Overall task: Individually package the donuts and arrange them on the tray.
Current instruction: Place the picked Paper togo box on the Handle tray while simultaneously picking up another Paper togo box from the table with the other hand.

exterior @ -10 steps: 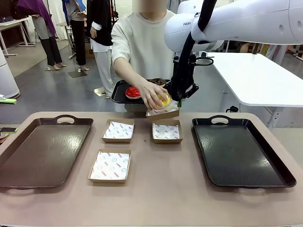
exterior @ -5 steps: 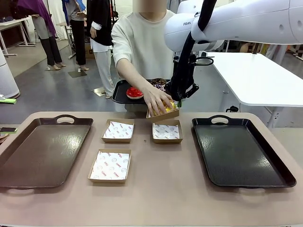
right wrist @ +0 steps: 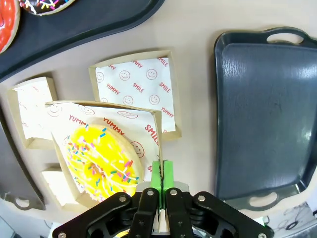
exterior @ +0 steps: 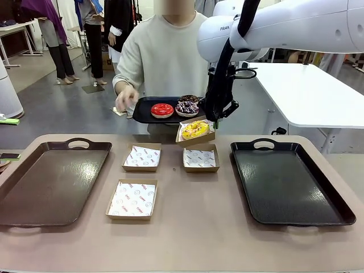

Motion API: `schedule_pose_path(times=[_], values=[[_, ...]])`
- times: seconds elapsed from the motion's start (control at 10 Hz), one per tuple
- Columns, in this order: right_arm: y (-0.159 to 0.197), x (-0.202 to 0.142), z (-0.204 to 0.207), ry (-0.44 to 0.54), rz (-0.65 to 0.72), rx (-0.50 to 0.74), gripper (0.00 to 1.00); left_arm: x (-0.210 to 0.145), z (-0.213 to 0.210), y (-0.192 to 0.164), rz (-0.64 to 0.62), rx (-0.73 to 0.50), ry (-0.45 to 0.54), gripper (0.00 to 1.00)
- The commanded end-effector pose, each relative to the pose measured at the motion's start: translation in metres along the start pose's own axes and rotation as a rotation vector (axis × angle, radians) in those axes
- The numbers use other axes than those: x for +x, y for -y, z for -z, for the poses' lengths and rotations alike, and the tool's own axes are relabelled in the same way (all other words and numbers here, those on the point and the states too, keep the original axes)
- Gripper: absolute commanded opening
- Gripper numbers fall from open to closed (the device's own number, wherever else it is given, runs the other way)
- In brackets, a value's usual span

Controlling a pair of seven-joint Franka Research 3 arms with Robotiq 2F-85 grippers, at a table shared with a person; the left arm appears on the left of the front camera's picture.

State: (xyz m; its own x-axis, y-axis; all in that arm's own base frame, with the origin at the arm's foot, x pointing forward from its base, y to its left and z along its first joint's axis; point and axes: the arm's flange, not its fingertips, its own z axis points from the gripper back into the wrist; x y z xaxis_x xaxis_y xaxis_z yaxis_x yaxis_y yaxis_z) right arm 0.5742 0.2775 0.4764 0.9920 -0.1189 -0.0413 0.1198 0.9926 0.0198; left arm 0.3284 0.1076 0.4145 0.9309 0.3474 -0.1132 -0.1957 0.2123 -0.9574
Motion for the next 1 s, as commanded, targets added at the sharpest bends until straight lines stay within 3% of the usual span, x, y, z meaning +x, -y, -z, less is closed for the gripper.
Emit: schedule_pose_path(times=[0.0, 0.4, 0.6, 0.9], values=[[0.004, -0.004, 0.002, -0.006, 0.001, -0.001, 0.0, 0.0, -0.001, 0.002, -0.003, -0.019, 0.004, 1.0], [0.0, 0.0, 0.0, 0.0, 0.0, 0.0, 0.01, 0.0, 0.0, 0.0, 0.0, 0.0, 0.0, 1.0], [0.027, -0.02, -0.005, 0.0, -0.156, -0.052, 0.01, -0.014, 0.025, 0.035, 0.059, 0.177, -0.024, 1.0], [0.096, -0.057, -0.032, 0.074, -0.138, 0.009, 0.01, -0.012, 0.062, 0.108, 0.072, 0.394, -0.047, 1.0]])
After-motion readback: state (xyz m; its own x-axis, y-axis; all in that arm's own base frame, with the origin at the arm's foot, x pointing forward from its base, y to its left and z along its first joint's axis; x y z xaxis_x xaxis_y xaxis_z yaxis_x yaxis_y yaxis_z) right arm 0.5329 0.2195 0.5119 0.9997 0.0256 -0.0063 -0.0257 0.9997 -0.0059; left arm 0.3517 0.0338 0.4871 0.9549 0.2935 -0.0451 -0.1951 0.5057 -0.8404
